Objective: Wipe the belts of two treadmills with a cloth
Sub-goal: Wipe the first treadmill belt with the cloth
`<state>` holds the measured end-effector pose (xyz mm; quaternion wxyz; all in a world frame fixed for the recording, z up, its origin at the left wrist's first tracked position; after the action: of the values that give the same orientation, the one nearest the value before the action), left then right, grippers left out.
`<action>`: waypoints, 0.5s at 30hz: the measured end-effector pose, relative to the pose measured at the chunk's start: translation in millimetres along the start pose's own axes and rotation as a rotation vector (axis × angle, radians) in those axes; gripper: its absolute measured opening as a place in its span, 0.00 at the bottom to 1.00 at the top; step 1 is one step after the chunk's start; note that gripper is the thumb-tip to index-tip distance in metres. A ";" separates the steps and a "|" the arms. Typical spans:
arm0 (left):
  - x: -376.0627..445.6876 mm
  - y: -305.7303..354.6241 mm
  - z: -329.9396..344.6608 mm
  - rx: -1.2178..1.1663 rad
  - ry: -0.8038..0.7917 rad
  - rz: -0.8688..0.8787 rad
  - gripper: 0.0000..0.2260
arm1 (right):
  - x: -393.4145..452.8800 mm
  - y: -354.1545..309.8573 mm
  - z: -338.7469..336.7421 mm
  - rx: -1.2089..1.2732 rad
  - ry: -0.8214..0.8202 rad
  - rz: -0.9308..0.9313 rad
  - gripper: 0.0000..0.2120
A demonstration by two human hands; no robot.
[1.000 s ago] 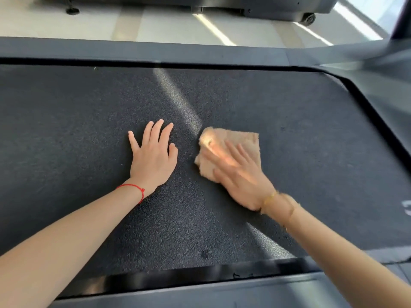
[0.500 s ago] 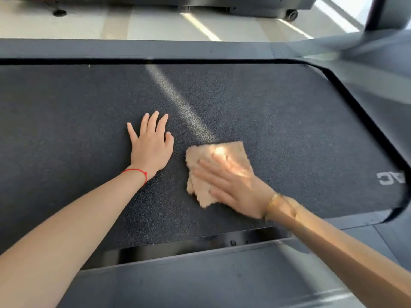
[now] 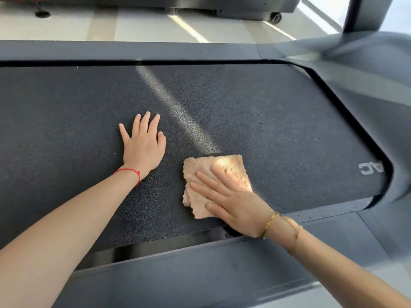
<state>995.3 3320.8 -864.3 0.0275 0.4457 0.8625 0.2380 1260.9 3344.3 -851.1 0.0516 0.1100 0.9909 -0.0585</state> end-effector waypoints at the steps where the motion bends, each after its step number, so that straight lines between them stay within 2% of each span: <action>1: -0.5 -0.1 -0.4 0.001 -0.002 0.001 0.24 | 4.8 14.5 -1.8 -0.026 0.013 0.077 0.25; 3: -1.0 0.2 -1.2 0.005 -0.003 0.002 0.24 | 12.4 51.5 -7.4 -0.095 0.021 0.288 0.25; 5: -1.0 1.0 -1.8 0.013 -0.002 0.000 0.24 | 14.8 75.0 -12.2 -0.076 -0.015 0.397 0.25; 8: -0.5 2.0 -1.7 0.012 -0.003 -0.002 0.24 | 9.2 59.6 -11.4 -0.081 -0.086 0.265 0.26; 12: -1.5 3.1 -1.4 0.005 -0.002 0.001 0.24 | -11.2 -4.9 -10.3 -0.055 -0.128 -0.002 0.25; 15: -1.7 4.4 -1.9 0.004 -0.005 0.002 0.23 | -8.4 -50.5 -6.2 -0.059 -0.136 -0.103 0.25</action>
<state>999.1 3320.9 -861.0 0.0287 0.4473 0.8624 0.2353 1257.2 3294.4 -838.7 0.1190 0.0531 0.9907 -0.0393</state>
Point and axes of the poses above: each hand's wrist, its own x-axis towards the middle knuckle, its own z-axis out of the palm, y = z × x, the point moved 5 cm from there along x, towards the middle knuckle, and after that the axes turned 11 degrees about -x, right-handed, at the moved point
